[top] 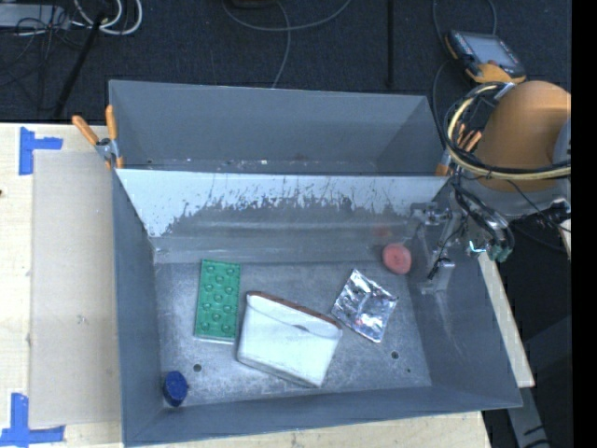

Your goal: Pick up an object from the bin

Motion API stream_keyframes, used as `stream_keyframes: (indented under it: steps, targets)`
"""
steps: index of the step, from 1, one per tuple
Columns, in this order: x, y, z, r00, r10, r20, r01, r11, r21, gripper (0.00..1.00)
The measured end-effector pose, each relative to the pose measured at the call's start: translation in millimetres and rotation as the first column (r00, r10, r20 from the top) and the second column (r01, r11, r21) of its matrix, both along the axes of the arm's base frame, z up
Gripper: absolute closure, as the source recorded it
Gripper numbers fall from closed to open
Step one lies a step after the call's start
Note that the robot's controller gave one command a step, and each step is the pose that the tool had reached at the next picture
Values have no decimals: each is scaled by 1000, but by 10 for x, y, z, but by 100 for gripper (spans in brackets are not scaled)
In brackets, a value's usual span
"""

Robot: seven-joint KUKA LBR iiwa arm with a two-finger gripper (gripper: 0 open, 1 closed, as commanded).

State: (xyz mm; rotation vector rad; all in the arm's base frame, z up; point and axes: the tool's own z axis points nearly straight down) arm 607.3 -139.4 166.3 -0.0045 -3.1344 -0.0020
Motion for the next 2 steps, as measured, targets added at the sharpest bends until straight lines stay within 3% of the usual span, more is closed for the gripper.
stream_keyframes:
  steps: [1, 2]
  targets:
    - [-265, 518, -980, 922, 386, 5, -386, 922, 1, 0]
    - [-249, 515, -953, 921, 388, 7, -388, 922, -1, 100]
